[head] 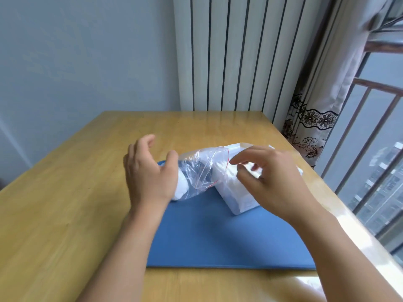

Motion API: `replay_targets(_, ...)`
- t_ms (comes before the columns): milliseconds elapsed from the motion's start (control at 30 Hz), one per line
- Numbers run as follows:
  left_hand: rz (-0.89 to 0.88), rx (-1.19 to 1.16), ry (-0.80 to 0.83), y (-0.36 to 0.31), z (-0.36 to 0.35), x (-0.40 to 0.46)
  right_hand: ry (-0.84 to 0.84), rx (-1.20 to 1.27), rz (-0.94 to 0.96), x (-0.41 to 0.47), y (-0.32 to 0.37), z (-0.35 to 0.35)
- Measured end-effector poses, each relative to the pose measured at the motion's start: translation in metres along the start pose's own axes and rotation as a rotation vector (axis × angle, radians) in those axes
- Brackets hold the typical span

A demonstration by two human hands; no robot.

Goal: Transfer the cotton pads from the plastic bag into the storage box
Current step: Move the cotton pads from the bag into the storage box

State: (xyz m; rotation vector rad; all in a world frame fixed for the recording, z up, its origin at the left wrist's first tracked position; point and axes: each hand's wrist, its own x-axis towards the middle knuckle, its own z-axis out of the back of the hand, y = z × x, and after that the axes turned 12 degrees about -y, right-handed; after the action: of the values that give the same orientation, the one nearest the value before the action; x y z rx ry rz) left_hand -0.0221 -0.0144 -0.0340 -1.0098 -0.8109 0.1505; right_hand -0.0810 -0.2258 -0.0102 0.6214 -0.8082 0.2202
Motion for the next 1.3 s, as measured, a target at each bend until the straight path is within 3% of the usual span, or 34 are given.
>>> replay_targets(100, 0.257, 0.315, 0.223, 0.020, -0.002, 0.014, 0.081, -0.040, 0.120, -0.005, -0.004, -0.015)
replay_targets(333, 0.202, -0.010, 0.418, 0.023, -0.008, 0.003, 0.338, -0.013, 0.112, -0.013, 0.001, -0.030)
replay_targets(467, 0.325, -0.279, 0.555, 0.013, -0.010, -0.001, 0.256, 0.003, 0.058, -0.012, -0.002, -0.033)
replay_targets(567, 0.370, -0.400, 0.655, 0.002, -0.007, -0.005, 0.171, 0.141, -0.163, -0.010, 0.004, -0.028)
replay_targets(633, 0.383, -0.455, 0.683, -0.004, -0.006, -0.010, 0.199, 0.217, -0.248, -0.008, 0.009, -0.024)
replay_targets(733, 0.380, -0.499, 0.657, -0.010, -0.007, -0.017, 0.284, 0.223, -0.262, -0.006, 0.011, -0.018)
replay_targets(967, 0.482, -0.584, 0.511, -0.013, -0.012, -0.020, 0.202, 0.185, -0.249, -0.009, 0.004, -0.025)
replay_targets(1100, 0.433, -0.571, 0.330, -0.007, -0.012, -0.012, 0.096, 0.388, -0.256, -0.006, 0.003, -0.019)
replay_targets(1300, 0.292, -0.330, 0.036, 0.008, -0.009, 0.001, 0.011, 0.577, -0.441, 0.008, -0.008, 0.002)
